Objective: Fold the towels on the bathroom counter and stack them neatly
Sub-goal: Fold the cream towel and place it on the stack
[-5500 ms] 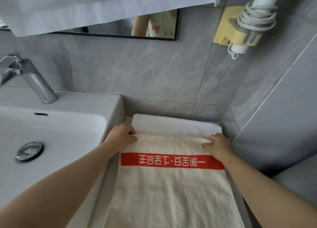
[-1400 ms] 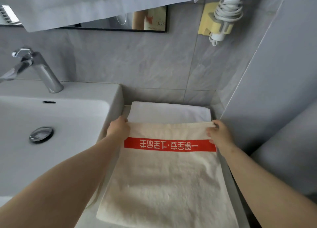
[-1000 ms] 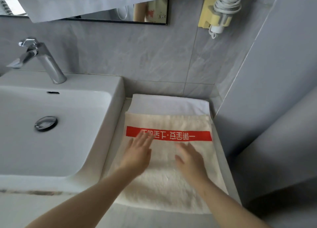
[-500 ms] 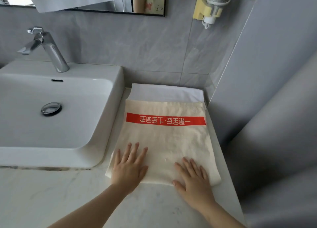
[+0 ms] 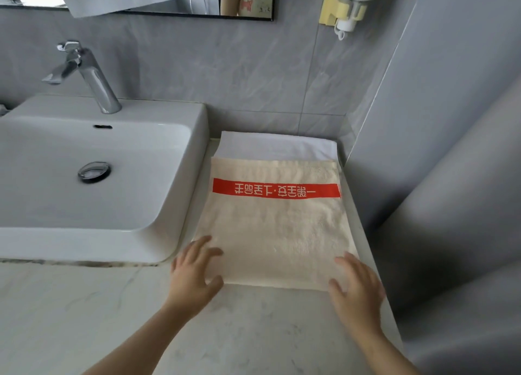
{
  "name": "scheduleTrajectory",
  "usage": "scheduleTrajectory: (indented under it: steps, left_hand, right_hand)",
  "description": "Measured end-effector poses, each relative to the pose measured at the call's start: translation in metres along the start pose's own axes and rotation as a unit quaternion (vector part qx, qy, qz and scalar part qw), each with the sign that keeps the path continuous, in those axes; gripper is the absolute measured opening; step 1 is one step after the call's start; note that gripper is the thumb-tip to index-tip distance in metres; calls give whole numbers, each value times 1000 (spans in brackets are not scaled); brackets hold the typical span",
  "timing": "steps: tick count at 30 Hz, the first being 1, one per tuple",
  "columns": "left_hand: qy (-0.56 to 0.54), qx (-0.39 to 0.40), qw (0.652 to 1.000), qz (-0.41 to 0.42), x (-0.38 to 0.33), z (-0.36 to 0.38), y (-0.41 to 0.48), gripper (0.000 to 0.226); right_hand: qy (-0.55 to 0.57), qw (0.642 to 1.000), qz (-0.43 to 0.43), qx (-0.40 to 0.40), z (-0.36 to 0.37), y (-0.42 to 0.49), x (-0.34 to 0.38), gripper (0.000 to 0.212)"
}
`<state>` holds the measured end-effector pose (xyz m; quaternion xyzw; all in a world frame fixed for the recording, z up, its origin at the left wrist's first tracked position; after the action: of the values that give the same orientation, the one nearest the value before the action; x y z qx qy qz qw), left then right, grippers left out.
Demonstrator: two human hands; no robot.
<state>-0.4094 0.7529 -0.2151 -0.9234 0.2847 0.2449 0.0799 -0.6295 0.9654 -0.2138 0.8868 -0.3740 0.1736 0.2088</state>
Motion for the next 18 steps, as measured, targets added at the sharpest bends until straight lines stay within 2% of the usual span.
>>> scheduleTrajectory:
  steps: [2, 3, 5, 7, 9, 11, 14, 16, 18]
  left_hand:
    - [-86, -38, 985, -145, 11, -8, -3, 54]
    - [-123, -53, 969, -208, 16, -10, -4, 51]
    - [-208, -63, 932, -289, 23, -12, -2, 42]
    - [-277, -41, 905, -320, 24, -16, 1, 30]
    - [-290, 11, 902, -319, 21, -22, 4, 15]
    - [-247, 105, 925, -269, 16, -30, 6, 4]
    - [-141, 239, 944, -181, 17, -36, 9, 15]
    - [-58, 237, 957, -155, 22, -37, 12, 14]
    - [-5, 185, 970, -160, 26, -38, 14, 8]
  right_hand:
    - [68, 986, 146, -30, -12, -1, -9, 56]
    - [113, 974, 193, -41, -18, -1, -12, 56]
    - [220, 944, 242, -46, -21, -1, -17, 34]
    - [279, 929, 241, 1, -20, -1, -21, 10]
    - [288, 928, 232, 47, -20, 2, -28, 6]
    - [280, 929, 217, 107, -24, 5, -28, 4]
    - [262, 934, 176, 166, -29, 4, -30, 13]
    - [232, 947, 150, 162, -29, 3, -33, 14]
    - [201, 959, 136, 145, -28, 6, -37, 2]
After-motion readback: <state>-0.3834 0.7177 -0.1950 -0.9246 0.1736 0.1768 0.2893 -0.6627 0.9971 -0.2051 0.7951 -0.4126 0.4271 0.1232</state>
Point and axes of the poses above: each hand's wrist, its own y-axis towards the middle knuckle, its own z-axis out of the palm, x = y × z, the point moved 2 cm from there along y, towards the middle knuckle, and after that the axes turned 9 degrees about -z, right-handed, at the moved point
